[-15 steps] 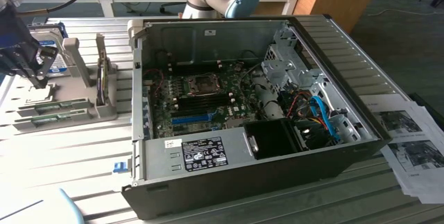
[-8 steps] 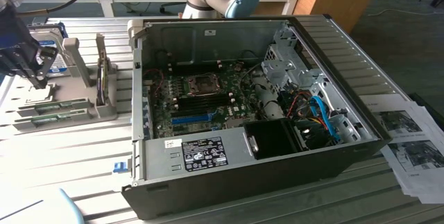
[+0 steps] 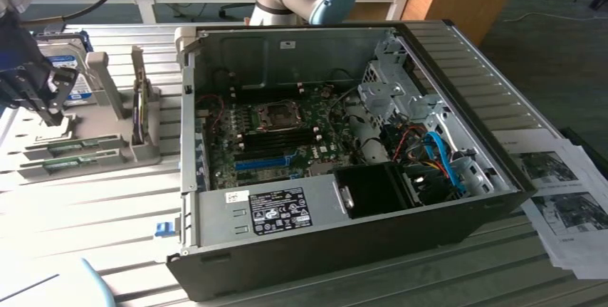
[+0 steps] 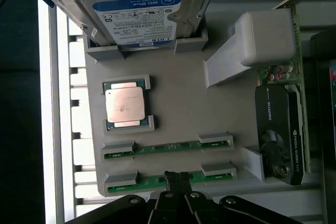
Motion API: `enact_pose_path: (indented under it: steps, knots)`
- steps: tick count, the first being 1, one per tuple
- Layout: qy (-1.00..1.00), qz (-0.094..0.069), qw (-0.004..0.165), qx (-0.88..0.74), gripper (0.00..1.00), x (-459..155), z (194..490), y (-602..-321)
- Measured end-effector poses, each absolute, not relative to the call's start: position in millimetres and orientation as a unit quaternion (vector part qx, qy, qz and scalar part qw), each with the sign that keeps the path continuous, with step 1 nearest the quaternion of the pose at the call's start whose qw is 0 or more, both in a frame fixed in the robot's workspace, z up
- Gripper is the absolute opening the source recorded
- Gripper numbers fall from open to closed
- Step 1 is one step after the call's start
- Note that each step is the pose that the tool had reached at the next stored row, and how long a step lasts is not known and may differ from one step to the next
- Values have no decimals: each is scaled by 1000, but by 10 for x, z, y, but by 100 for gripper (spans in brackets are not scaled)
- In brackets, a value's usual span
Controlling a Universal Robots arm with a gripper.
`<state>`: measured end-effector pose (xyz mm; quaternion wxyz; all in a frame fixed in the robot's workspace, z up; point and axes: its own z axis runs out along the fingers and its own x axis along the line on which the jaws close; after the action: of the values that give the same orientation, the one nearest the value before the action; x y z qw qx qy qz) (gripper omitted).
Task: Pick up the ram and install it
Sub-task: 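Pick up the ram and move it above insertion slot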
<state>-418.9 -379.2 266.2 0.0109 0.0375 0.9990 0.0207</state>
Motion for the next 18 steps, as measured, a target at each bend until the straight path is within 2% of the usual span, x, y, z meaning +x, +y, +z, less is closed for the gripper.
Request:
enact_pose_path:
  steps: [18]
  knots:
    - [1000,21,10,-7,9,-4189,2662,-3815]
